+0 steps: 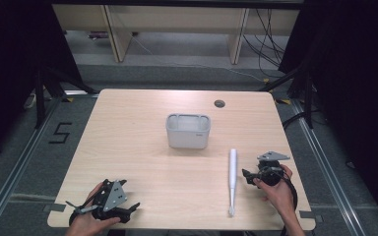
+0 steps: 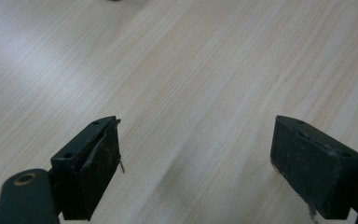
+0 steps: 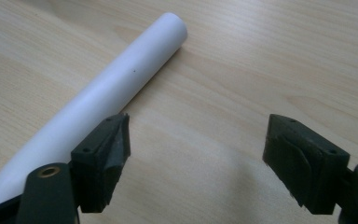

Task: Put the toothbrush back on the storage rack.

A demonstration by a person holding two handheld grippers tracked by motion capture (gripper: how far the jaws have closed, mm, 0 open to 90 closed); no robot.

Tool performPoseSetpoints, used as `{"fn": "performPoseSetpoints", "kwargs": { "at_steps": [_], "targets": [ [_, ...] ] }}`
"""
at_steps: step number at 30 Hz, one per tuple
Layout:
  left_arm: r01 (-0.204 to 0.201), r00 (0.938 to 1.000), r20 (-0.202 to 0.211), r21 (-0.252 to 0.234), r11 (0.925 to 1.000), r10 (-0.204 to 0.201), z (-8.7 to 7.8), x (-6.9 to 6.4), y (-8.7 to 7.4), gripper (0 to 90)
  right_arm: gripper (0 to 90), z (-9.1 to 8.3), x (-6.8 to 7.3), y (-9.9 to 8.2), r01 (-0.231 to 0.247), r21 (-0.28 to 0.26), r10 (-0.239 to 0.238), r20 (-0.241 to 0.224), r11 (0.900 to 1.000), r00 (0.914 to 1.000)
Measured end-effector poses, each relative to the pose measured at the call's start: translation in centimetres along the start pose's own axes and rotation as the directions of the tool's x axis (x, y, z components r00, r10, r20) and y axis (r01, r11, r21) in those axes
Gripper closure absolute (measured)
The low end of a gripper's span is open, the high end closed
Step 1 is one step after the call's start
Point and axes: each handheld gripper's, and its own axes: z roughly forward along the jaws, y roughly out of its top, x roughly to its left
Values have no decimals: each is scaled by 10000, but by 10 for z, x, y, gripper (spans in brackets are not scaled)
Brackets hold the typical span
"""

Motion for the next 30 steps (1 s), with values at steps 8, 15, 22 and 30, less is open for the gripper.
{"fn": "performPoseSetpoints", "kwargs": {
  "at_steps": [8, 15, 22, 30],
  "targets": [
    [-89, 10000, -41, 84, 9999, 89, 0, 1, 0, 152, 256, 1, 1, 3, 292, -566, -278, 247, 9980, 9993],
    [-56, 9999, -163, 61, 10000, 57, 1, 0, 0, 152, 420, -4, 5, 9, 255, -968, -246, 103, 9950, 9996],
    [-64, 9999, -116, 89, 9999, 65, 1, 0, 0, 152, 620, -4, 7, 17, 1050, -1425, -1031, 204, 9842, 9945],
    [-45, 10000, -63, 80, 10000, 45, 1, 0, 0, 152, 810, -2, 12, 27, 1364, -1688, -1400, -100, 9762, 9901]
  ]
}}
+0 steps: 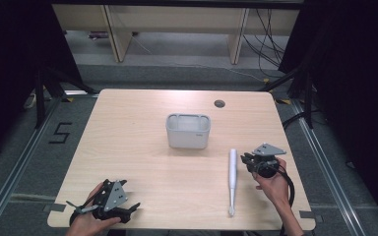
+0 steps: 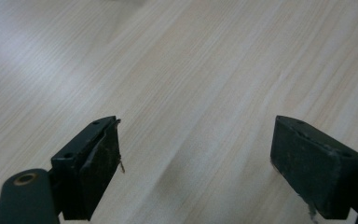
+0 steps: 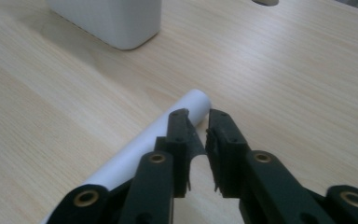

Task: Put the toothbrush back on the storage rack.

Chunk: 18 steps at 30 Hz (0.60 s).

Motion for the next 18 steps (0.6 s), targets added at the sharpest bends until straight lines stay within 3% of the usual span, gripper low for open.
{"fn": "performPoseSetpoints", "kwargs": {
  "at_steps": [4, 7, 8, 13, 18],
  "targets": [
    [41, 10000, 0, -9, 10000, -41, 0, 0, -1, 152, 884, 8, 4, 6, 39, 44, -37, -392, 10000, 9992],
    [36, 10000, 13, -8, 10000, -36, 0, 0, 0, 152, 896, 11, 2, 8, 268, -11, -269, -398, 9996, 9988],
    [128, 9999, 60, 52, 9999, -128, 0, 0, -1, 152, 900, 16, 1, 9, 124, -54, -127, -637, 9999, 9979],
    [67, 10000, 17, -4, 10000, -67, 1, 0, -1, 152, 900, 27, 0, 14, 152, 82, -146, -723, 9999, 9973],
    [94, 10000, 22, -9, 10000, -94, 1, 0, -1, 152, 900, 41, -1, 19, 562, 313, -530, -946, 9979, 9941]
  ]
}}
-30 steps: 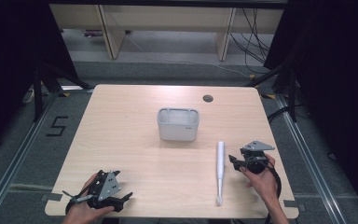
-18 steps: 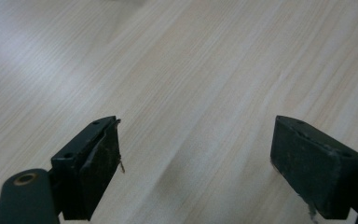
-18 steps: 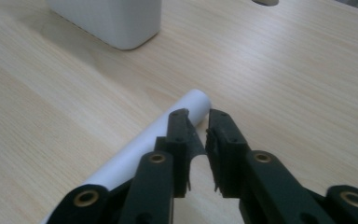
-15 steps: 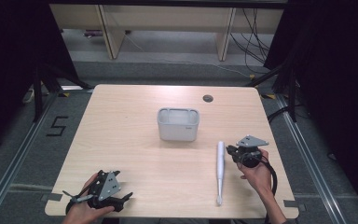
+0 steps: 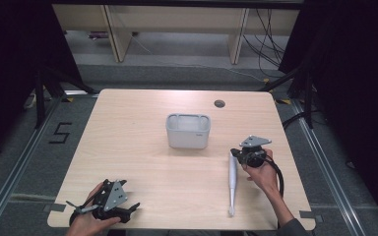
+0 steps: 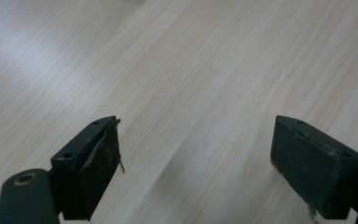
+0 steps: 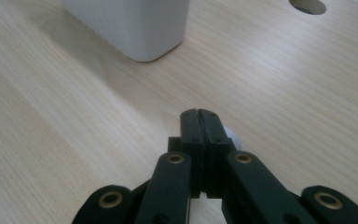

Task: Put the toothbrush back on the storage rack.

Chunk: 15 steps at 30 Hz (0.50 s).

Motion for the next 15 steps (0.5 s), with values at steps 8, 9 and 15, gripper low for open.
{"fn": "performPoseSetpoints", "kwargs": {
  "at_steps": [8, 9, 15],
  "targets": [
    [4, 10000, 5, 9, 10000, -4, 0, 0, 0, 152, 900, 11, 1, 5, 191, 360, -188, -90, 9992, 9998],
    [0, 10000, -1, 2, 10000, 0, 0, 0, 0, 152, 900, 13, 1, 5, 143, 498, -137, -121, 9987, 9998],
    [6, 10000, 7, -17, 10000, -6, 0, 0, 0, 152, 899, 17, 0, 5, 268, 732, -250, -249, 9970, 9994]
  ]
}}
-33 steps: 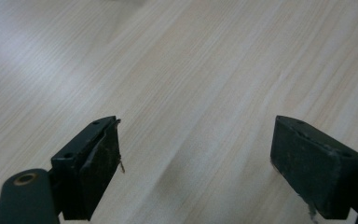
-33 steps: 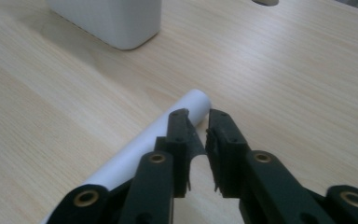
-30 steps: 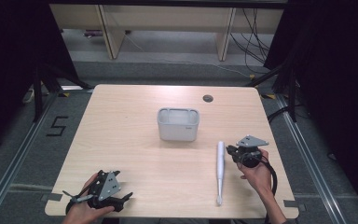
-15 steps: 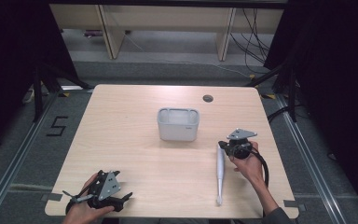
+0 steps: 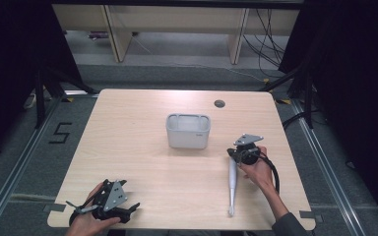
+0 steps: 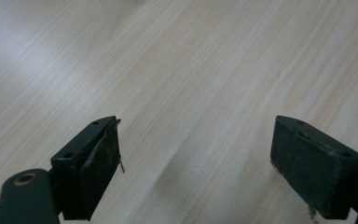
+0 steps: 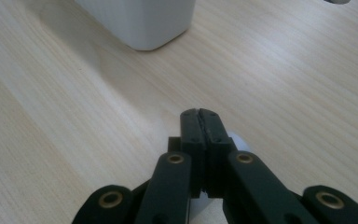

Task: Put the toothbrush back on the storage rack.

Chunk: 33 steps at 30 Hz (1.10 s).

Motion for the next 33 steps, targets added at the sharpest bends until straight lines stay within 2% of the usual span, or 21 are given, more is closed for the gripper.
{"fn": "performPoseSetpoints", "kwargs": {
  "at_steps": [2, 4, 7, 10, 11, 14, 15, 16, 19, 22, 23, 26, 28, 32, 33],
  "targets": [
    [12, 10000, 4, -5, 10000, -12, 0, 0, 0, 152, 899, 0, 0, -1, -122, 25, 122, 85, 9999, 9999],
    [8, 10000, -5, -34, 10000, -8, 0, 0, 0, 152, 899, 0, -1, -1, 59, 72, -59, 90, 10000, 9999],
    [10, 10000, -14, -47, 10000, -10, -1, 0, 0, 152, 899, -3, -3, -3, 41, 84, -42, 97, 10000, 9999],
    [-45, 10000, -9, -24, 10000, 45, -1, 1, 0, 152, 899, -4, -2, -4, -165, 240, 164, 44, 9996, 9999],
    [-42, 10000, -13, -27, 10000, 42, -1, 1, 0, 152, 899, -5, -4, -6, -35, 283, 31, 149, 9996, 9999],
    [-18, 10000, -34, -48, 10000, 18, -1, 0, 0, 152, 899, -7, -1, -8, -109, 353, 104, 122, 9993, 9999],
    [-30, 10000, -24, -41, 10000, 30, -2, 0, 0, 152, 899, -8, -2, -9, 127, 358, -131, 109, 9993, 9999],
    [70, 9999, -106, -109, 9999, -71, -1, 0, 0, 152, 899, -8, -2, -9, 127, 358, -131, 109, 9993, 9999],
    [34, 10000, -92, -89, 10000, -35, -1, 0, 0, 152, 899, -12, 0, -11, -83, 396, 80, 79, 9992, 9999],
    [-58, 10000, -46, -12, 10000, 58, -2, 1, 1, 152, 900, -14, -1, -12, 102, 422, -105, 59, 9991, 9999],
    [-55, 10000, -51, -13, 10000, 55, -2, 1, 1, 152, 900, -13, 1, -13, -98, 376, 93, 138, 9992, 9999],
    [-42, 10000, -44, -21, 10000, 42, -2, 1, 1, 152, 900, -17, -2, -14, 52, 449, -56, 66, 9990, 10000],
    [-46, 10000, -46, -10, 10000, 46, -3, 1, 1, 152, 900, -19, -1, -15, -174, 625, 174, 9, 9979, 9998],
    [-30, 10000, -60, -24, 10000, 29, -3, 1, 0, 152, 900, -21, -3, -18, -185, 686, 186, -5, 9975, 9998],
    [-35, 10000, -49, -18, 10000, 35, -3, 1, 0, 152, 900, -21, -2, -19, -402, 700, 399, 54, 9967, 9992]
  ]
}}
